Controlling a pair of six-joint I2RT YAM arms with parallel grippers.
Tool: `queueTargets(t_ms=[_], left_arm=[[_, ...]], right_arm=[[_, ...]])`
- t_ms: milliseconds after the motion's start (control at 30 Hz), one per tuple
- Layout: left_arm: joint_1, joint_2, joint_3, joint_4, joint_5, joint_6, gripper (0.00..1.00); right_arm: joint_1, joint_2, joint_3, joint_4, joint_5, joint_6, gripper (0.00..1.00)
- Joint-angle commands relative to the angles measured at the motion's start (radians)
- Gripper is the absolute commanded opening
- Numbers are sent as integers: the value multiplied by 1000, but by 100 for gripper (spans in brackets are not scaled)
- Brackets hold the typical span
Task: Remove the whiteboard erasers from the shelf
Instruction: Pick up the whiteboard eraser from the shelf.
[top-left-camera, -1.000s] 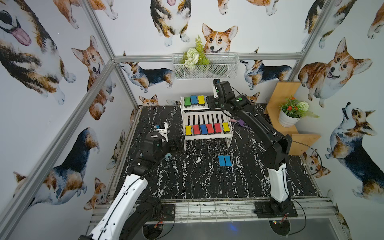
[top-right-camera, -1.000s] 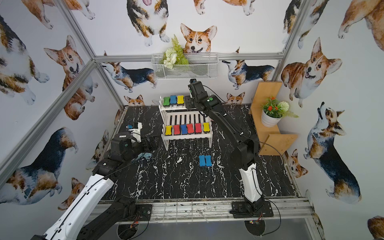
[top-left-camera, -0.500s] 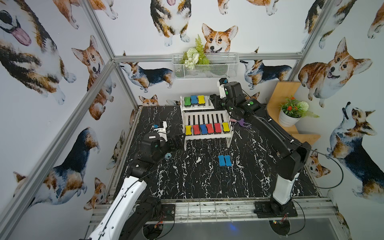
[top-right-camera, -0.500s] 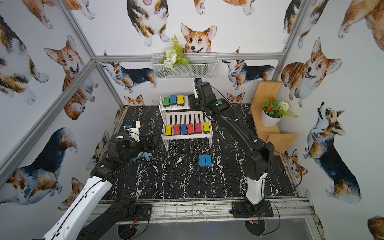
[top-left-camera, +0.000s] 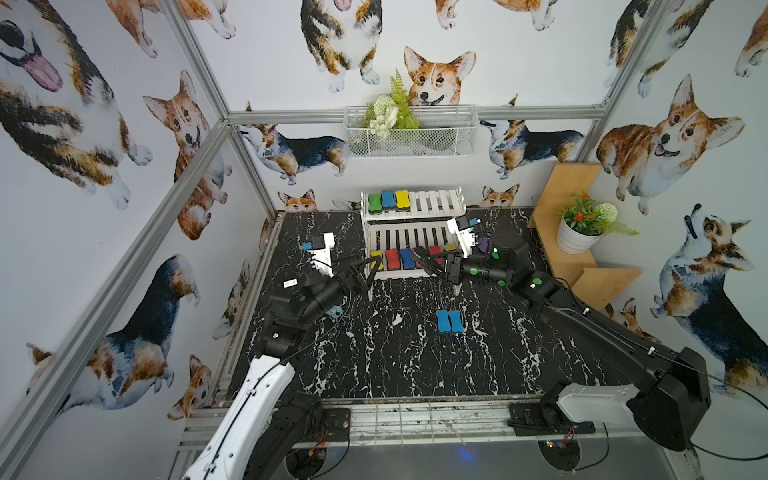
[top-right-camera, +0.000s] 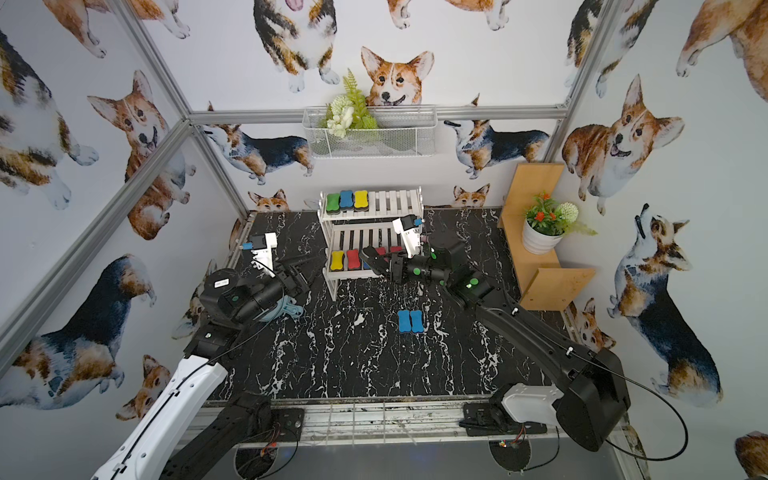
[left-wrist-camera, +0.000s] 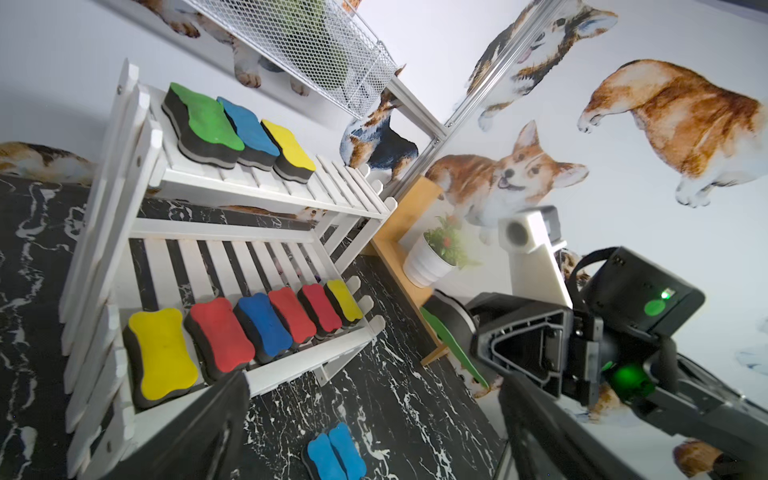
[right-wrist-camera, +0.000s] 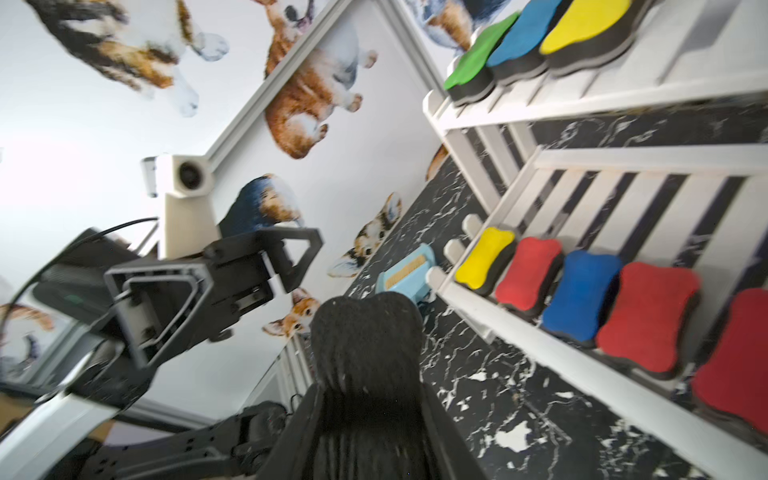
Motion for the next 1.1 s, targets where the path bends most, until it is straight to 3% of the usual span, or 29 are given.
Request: queueTargets(t_ms=[0,133,233,333,633,1067], left_arm=[[18,41,-41,235,142,-162,99],[18,50,-103,419,211,-225,99],[17,57,-174,641,246,-344,99],[16,53,-199,652,235,-359,99],[16,6,-218,633,191,-359,99],[16,-8,-226,661,197,-398,87]], right_arm=[[-1,-21,-109,375,-137,242,32],[14,3,-254,734,-148,494,32],[52,34,-293,871,-118,557,32],[103,62,-284,946,-77,573,31],[209,145,-236,1019,70,581,29],[279,298,-131,1064,126,637,28]])
